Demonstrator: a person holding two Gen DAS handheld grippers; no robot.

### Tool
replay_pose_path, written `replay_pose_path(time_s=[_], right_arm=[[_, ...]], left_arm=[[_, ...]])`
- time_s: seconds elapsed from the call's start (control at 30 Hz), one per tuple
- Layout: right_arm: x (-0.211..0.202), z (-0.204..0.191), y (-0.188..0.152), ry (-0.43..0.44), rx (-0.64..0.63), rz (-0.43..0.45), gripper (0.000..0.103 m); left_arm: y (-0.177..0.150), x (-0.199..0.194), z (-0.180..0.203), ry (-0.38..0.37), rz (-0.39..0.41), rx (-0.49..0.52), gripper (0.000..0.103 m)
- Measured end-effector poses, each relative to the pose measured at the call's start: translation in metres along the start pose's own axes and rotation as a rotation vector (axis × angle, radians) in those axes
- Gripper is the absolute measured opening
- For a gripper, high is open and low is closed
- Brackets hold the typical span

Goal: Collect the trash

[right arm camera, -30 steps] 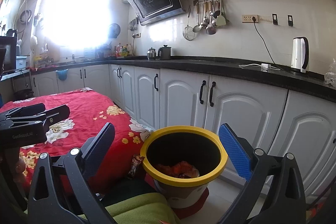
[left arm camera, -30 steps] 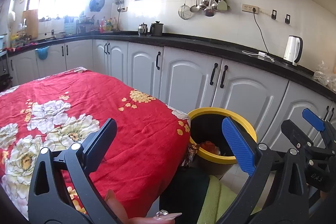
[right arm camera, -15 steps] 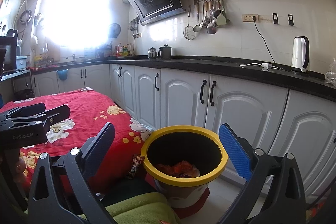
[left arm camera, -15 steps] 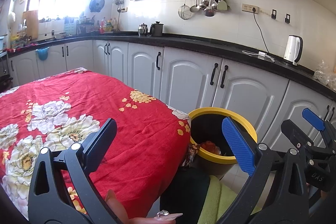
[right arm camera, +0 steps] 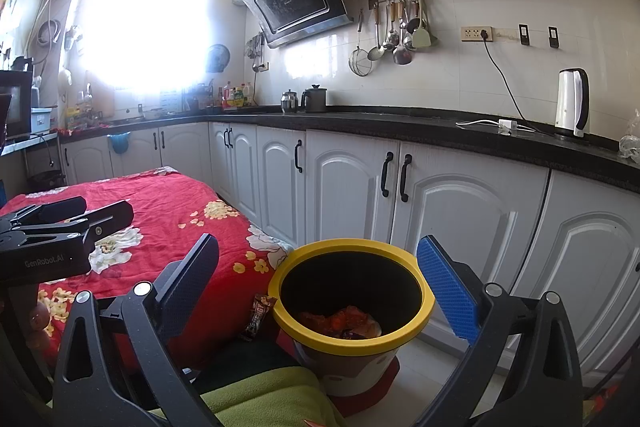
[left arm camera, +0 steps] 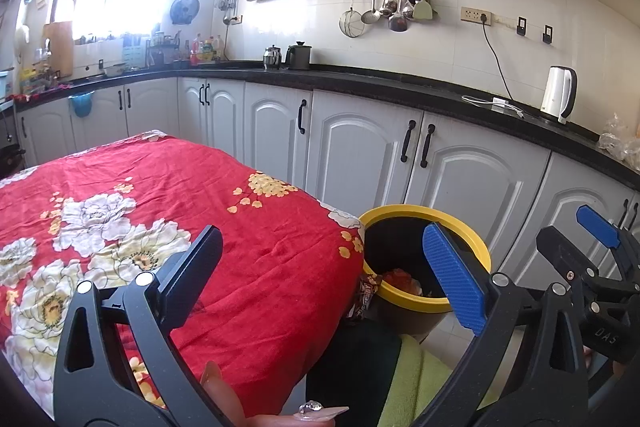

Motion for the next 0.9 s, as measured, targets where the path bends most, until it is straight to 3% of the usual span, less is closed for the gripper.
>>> replay_pose_path(time_s=[0.9], right_arm=[[0.006, -0.0056, -0.0026, 0.008, -0.001, -0.017, 0.097]], left_arm=[[0.0006, 0.0035, -0.003, -0.013, -0.029, 0.014, 0.092]])
Point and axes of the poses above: each gripper's, at about its wrist camera, not at the fingertips, and x roughly the way its jaws point, z to its right, y to its top, the point moved 3 cm from there along x, roughly the way its jaws point, and after that the axes turned 7 degrees about -x, right-handed, at the moved point
